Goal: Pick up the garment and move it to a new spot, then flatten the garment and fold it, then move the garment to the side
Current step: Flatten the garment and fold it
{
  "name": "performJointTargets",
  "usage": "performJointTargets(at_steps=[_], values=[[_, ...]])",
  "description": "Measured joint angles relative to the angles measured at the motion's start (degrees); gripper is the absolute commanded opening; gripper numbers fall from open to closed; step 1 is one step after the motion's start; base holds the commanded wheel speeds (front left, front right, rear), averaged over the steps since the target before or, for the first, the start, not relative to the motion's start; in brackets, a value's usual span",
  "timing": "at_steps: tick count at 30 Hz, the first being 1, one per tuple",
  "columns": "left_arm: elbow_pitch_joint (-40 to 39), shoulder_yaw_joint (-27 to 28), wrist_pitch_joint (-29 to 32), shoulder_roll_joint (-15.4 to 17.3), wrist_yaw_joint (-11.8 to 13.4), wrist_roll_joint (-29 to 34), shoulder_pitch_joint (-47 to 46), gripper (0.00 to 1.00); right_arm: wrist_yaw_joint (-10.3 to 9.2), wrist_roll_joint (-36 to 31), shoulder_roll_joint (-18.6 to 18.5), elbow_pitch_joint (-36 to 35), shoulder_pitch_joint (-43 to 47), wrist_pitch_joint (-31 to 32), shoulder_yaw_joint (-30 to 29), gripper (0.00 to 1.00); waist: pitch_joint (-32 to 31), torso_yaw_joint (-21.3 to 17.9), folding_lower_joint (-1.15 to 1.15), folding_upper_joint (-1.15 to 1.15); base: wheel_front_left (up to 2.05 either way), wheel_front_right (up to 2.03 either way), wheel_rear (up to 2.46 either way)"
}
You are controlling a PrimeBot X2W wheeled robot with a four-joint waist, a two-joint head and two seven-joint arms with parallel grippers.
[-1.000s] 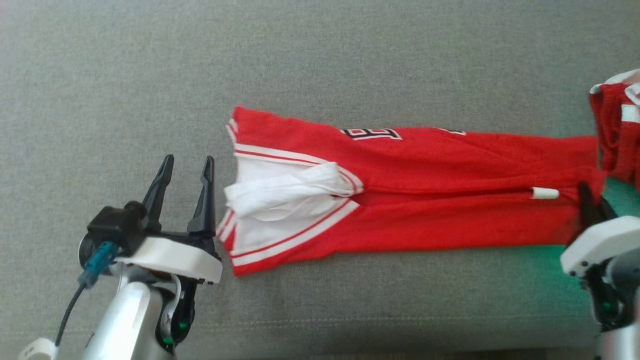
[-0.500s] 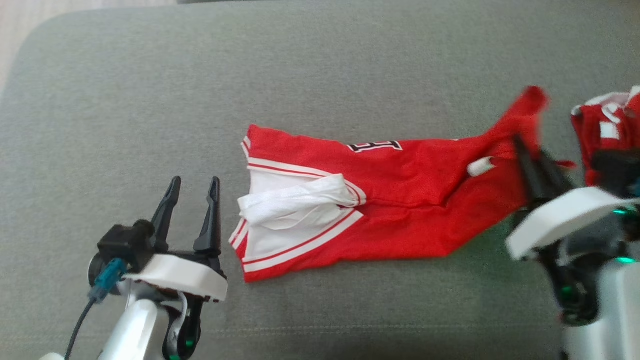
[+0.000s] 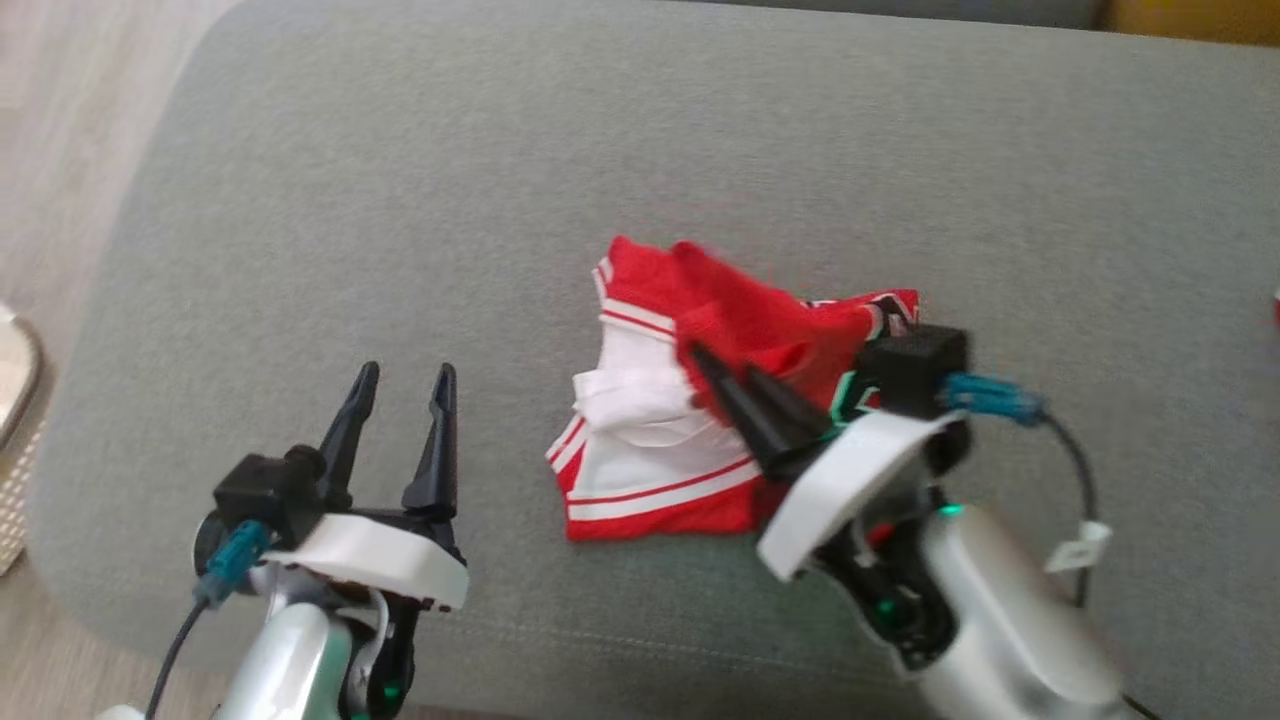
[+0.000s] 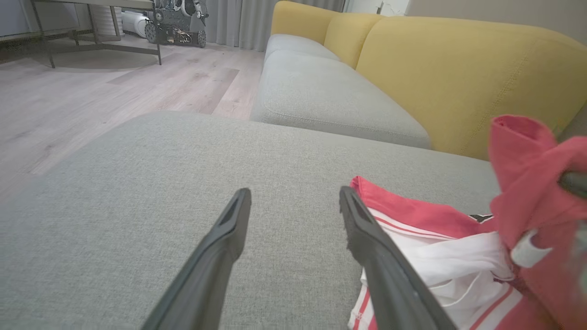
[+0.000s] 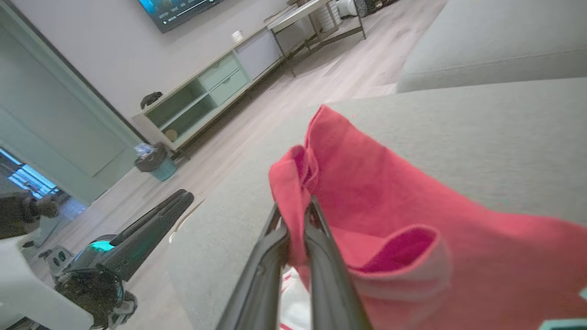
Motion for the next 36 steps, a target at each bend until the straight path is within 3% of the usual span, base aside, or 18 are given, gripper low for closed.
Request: performJointTargets(at_steps=[5, 11, 12, 13, 21, 24, 31, 36], values=[[0.65, -0.16, 0.0, -0.82, -0.48, 0.15, -0.04, 1.0, 0.0, 4.6, -0.12, 9.16, -5.06, -7.01, 6.54, 0.0, 1.11, 2.11, 0.0, 0.0, 0.0, 0.0, 0.0], [0.79, -0.23, 0.0, -1.43, -1.0, 0.51, -0.46, 1.0, 0.0, 7.92, -0.4, 17.12, -9.25, -11.29, 10.17, 0.0, 2.51, 2.95, 0.0, 0.0, 0.0, 0.0, 0.0], [0.81, -0.21, 0.0, -1.52, -1.01, 0.52, -0.57, 1.0, 0.0, 9.22, -0.52, 18.14, -10.04, -11.71, 11.09, 0.36, 2.76, 2.95, 0.0, 0.0, 0.0, 0.0, 0.0], [0.87, -0.19, 0.0, -1.59, -1.13, 0.52, -0.69, 1.0, 0.0, 9.12, -0.56, 19.38, -10.96, -12.39, 12.04, 1.0, 2.96, 2.85, 0.0, 0.0, 0.0, 0.0, 0.0], [1.45, 0.9, 0.0, -1.76, -1.52, 1.11, -1.29, 1.0, 0.0, 11.14, -0.69, 19.08, -16.03, -18.79, 15.15, 1.0, 3.45, 0.39, 0.0, 0.0, 0.0, 0.0, 0.0], [1.66, 1.63, 0.0, -1.75, -1.53, 1.63, -1.29, 1.0, 0.0, 10.31, -0.67, 16.82, -17.01, -22.02, 12.99, 1.0, 3.16, -1.21, 0.0, 0.0, 0.0, 0.0, 0.0], [1.58, 2.46, 0.0, -1.55, -1.48, 2.2, -1.26, 1.0, 0.0, 0.31, -0.67, 14.68, -16.01, -22.64, -0.56, 1.0, 2.17, -4.19, 0.0, 0.0, 0.0, 0.0, 0.0], [0.99, 3.08, 0.0, -0.88, -1.41, 2.53, -1.2, 1.0, 0.0, -9.98, -1.12, 10.2, -8.82, -19.54, -12.43, 1.0, 1.35, -6.23, 0.0, 0.0, 0.0, 0.0, 0.0]])
